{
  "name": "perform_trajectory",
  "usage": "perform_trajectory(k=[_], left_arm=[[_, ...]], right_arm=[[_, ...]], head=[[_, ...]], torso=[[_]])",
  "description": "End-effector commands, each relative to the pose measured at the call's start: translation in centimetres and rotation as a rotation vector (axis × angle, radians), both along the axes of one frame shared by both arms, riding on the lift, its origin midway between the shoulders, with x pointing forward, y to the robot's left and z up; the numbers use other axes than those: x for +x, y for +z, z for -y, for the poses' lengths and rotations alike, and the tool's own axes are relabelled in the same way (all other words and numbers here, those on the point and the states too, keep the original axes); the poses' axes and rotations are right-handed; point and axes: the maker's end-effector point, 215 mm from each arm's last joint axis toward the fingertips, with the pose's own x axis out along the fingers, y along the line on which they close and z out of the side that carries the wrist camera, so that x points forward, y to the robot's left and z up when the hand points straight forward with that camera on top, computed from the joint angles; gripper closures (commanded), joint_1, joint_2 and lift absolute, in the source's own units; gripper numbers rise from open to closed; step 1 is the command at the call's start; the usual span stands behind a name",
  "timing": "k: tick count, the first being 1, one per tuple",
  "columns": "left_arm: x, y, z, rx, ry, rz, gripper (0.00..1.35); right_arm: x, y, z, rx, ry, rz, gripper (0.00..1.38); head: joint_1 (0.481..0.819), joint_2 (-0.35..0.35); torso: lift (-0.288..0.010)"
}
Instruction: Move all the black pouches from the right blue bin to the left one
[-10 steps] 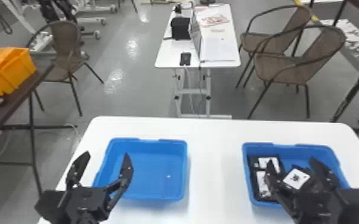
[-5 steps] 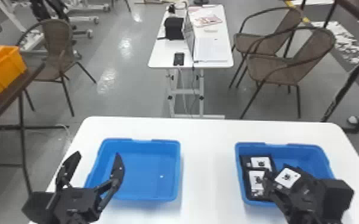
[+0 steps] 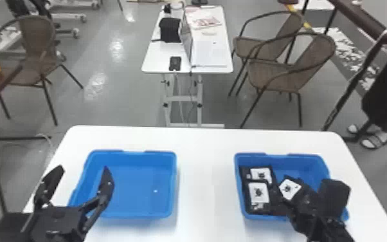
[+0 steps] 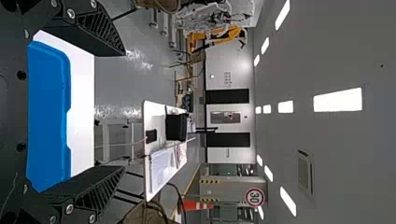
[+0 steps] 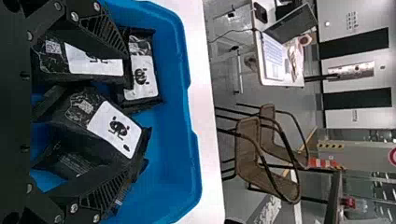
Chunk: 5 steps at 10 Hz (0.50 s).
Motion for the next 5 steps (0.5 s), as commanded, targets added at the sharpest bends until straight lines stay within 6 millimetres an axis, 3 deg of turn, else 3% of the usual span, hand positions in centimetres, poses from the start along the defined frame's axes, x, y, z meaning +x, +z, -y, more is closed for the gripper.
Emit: perform_trajectory(k=[1, 5], left_arm=[[0.1, 0.1, -0.1, 0.001, 0.001, 0.002, 0.16], [0.2, 0.1, -0.1, 0.0, 0.003, 0.005, 0.16]], right_arm=[[0.5, -1.5, 0.5, 0.028, -0.008, -0.04, 0.18], [2.1, -3.2, 1.2, 0.034, 0.007, -0.081, 0.17]], head=[[0.695, -0.015], [0.695, -0.029]], torso=[[0.01], [0.01]])
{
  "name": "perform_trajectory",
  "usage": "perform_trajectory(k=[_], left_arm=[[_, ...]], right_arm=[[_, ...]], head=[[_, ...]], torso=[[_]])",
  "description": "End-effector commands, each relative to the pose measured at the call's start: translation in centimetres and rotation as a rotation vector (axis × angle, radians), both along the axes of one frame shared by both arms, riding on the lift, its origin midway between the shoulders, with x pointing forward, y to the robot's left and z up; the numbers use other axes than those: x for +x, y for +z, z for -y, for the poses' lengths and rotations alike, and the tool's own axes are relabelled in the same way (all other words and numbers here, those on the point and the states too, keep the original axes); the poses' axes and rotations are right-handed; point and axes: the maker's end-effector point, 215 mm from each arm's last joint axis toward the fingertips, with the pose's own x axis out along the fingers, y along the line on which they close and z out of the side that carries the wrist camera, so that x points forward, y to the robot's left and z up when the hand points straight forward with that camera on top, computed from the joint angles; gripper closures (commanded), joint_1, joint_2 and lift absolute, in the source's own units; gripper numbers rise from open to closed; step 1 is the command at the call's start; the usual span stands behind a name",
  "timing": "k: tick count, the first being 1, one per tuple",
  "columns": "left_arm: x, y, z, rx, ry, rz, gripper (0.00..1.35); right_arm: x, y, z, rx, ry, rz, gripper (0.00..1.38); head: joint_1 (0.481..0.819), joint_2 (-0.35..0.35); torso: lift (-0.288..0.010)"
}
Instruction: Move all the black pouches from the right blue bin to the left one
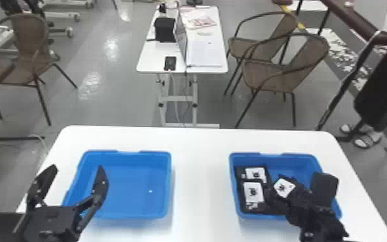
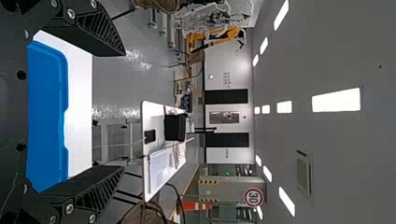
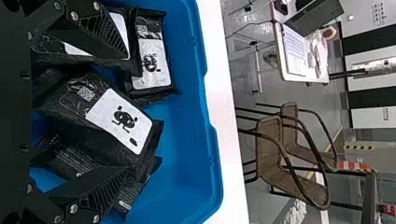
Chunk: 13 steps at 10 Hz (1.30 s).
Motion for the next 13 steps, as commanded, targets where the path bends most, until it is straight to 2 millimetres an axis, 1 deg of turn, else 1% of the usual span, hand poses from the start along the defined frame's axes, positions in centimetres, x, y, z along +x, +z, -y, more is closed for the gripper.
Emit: perform_trajectory(k=[1, 3, 5, 6, 7, 8, 9, 10, 12, 13], left_arm=[[0.0, 0.0, 0.0, 0.001, 0.0, 0.002, 0.16], [0.0, 0.0, 0.0, 0.002, 0.0, 0.002, 0.16], [-0.1, 0.1, 0.0, 0.002, 0.0, 0.006, 0.17], [-0.1, 0.0, 0.0, 0.002, 0.0, 0.006, 0.17], [-0.1, 0.0, 0.0, 0.002, 0.0, 0.006, 0.17], [0.0, 0.0, 0.1, 0.004, -0.003, 0.006, 0.17], [0.0, -0.1, 0.1, -0.002, 0.0, 0.007, 0.17], [-0.1, -0.1, 0.0, -0.004, 0.006, 0.01, 0.17], [-0.2, -0.2, 0.0, -0.007, 0.007, 0.008, 0.17], [-0.2, -0.1, 0.0, -0.006, 0.006, 0.011, 0.17]], right_arm=[[0.4, -0.4, -0.2, 0.0, 0.003, -0.018, 0.18], [0.6, -2.1, -0.3, -0.004, 0.005, -0.068, 0.18], [0.0, -4.5, -0.4, 0.005, 0.005, -0.14, 0.17], [0.0, -4.9, -0.5, 0.005, 0.015, -0.148, 0.18], [0.5, -5.1, -0.6, 0.013, 0.035, -0.149, 0.37], [0.8, -5.0, -0.9, 0.043, 0.04, -0.139, 0.96], [0.5, -4.4, -1.0, 0.05, 0.014, -0.106, 1.3], [0.3, -4.0, -0.8, 0.04, -0.006, -0.089, 1.28], [-0.2, -4.4, -0.8, 0.051, -0.014, -0.087, 1.28], [-0.2, -4.2, -0.8, 0.052, -0.018, -0.075, 1.28]], head=[[0.695, -0.031], [0.695, -0.028], [0.695, -0.026], [0.695, -0.025], [0.695, -0.025], [0.695, -0.022], [0.695, -0.019], [0.695, -0.021], [0.695, -0.022], [0.695, -0.021]], torso=[[0.01], [0.01], [0.01], [0.01], [0.01], [0.01], [0.01], [0.01], [0.01], [0.01]])
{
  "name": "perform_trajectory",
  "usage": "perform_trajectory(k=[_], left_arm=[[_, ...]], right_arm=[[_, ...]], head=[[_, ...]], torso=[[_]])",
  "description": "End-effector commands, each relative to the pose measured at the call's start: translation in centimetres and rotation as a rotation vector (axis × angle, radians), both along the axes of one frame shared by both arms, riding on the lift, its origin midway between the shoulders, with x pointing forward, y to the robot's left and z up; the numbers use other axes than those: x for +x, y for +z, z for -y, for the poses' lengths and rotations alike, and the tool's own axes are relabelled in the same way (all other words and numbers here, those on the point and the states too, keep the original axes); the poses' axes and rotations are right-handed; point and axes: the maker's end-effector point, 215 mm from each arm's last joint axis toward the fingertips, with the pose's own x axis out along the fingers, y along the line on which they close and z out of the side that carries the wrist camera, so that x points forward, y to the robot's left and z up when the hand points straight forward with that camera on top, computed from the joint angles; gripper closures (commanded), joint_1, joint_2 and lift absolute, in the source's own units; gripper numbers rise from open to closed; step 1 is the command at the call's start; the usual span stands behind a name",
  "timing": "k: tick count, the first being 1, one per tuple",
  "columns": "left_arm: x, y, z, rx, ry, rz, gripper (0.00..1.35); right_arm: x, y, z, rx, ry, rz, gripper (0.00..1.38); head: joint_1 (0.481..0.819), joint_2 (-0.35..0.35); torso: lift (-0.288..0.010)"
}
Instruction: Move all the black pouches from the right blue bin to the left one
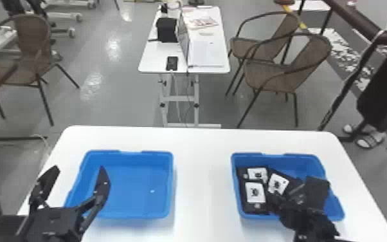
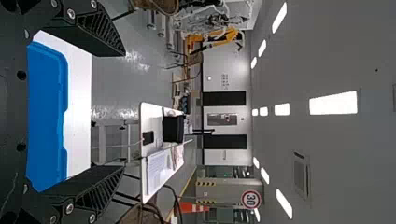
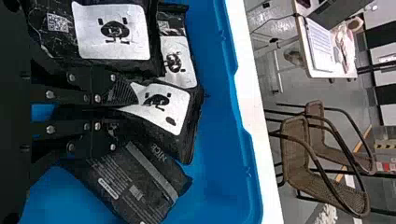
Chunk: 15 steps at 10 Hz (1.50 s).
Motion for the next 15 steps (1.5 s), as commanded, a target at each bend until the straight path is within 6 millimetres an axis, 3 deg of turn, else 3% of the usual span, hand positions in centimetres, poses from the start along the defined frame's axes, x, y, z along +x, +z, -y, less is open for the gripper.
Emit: perform_trajectory(k=[1, 2, 4, 6, 8, 10, 12, 15], left_arm=[[0.0, -0.1, 0.0, 0.0, -0.001, 0.0, 0.17], [0.0, 0.0, 0.0, 0.002, -0.002, 0.001, 0.17], [0.0, 0.4, 0.0, -0.001, 0.001, 0.01, 0.17], [0.3, 0.8, -0.8, -0.053, 0.027, 0.022, 0.16], [1.6, 2.5, -1.6, -0.122, 0.043, 0.039, 0.16], [3.8, 3.4, -0.7, -0.216, -0.002, 0.032, 0.16], [5.4, 4.0, 0.0, -0.275, -0.062, 0.017, 0.16], [7.2, 4.6, 1.7, -0.347, -0.131, 0.001, 0.16]], right_arm=[[-0.2, 0.1, 0.0, 0.001, -0.005, 0.009, 1.28], [-0.6, 0.4, 0.4, 0.005, -0.011, 0.017, 1.28], [-1.9, 3.6, 0.9, -0.024, 0.028, 0.067, 1.28], [-2.0, 9.8, 0.3, -0.055, 0.094, 0.157, 1.28], [1.4, 16.3, -2.6, 0.013, 0.265, 0.264, 1.28], [5.0, 21.7, -9.3, 0.086, 0.505, 0.348, 1.28], [6.7, 23.7, -17.6, 0.231, 0.759, 0.375, 1.28], [6.4, 25.6, -28.7, 0.432, 1.079, 0.386, 1.28]], head=[[0.695, -0.02], [0.695, -0.021], [0.695, -0.025], [0.695, -0.029], [0.695, 0.004], [0.695, 0.05], [0.695, 0.119], [0.695, 0.22]], torso=[[0.01], [0.01], [0.01], [0.01], [0.01], [0.01], [0.01], [0.01]])
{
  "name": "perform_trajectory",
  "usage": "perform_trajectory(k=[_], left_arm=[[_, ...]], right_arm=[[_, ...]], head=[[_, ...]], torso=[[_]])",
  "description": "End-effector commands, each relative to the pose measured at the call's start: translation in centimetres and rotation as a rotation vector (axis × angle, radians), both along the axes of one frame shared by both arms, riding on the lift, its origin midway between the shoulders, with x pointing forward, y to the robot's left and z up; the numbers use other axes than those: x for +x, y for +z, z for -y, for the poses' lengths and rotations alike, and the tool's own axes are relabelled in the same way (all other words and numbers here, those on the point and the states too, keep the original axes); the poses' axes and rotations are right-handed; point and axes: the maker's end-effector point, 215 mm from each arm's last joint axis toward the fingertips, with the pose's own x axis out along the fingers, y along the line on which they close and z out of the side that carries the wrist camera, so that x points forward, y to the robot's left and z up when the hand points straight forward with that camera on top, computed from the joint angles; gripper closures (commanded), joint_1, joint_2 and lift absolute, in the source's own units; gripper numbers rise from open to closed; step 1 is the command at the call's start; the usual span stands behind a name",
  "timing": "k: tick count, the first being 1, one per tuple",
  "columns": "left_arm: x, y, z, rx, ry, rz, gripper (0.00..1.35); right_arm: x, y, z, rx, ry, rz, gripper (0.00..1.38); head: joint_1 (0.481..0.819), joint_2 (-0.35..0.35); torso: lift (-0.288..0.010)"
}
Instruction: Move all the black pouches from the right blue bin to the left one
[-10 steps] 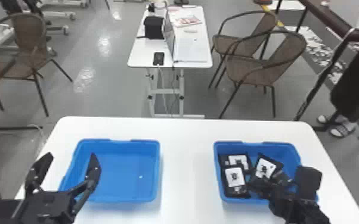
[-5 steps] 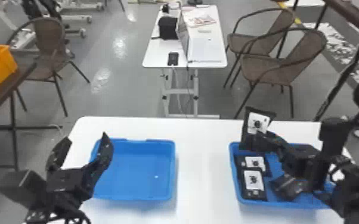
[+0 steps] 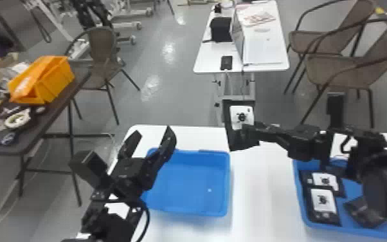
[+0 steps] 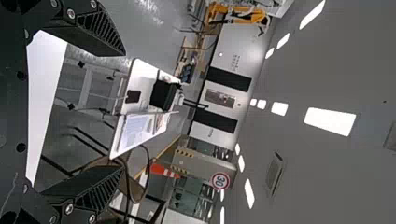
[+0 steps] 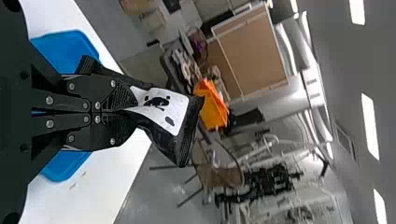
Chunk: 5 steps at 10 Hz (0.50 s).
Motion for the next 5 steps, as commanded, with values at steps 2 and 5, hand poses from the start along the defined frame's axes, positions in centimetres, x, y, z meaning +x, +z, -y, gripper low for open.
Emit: perform_trajectory(k=[2, 5], left_arm=[[2.0, 0.2, 3.2, -0.077, -0.144, -0.055, 0.16], [3.0, 0.7, 6.4, -0.1, -0.271, -0.084, 0.16]], right_arm=[[-1.2, 0.3, -5.9, 0.031, 0.195, -0.021, 1.28], [-3.6, 1.1, -10.3, 0.123, 0.366, -0.07, 1.28]], head=[[0.695, 0.268], [0.695, 0.281]], torso=[[0.01], [0.01]])
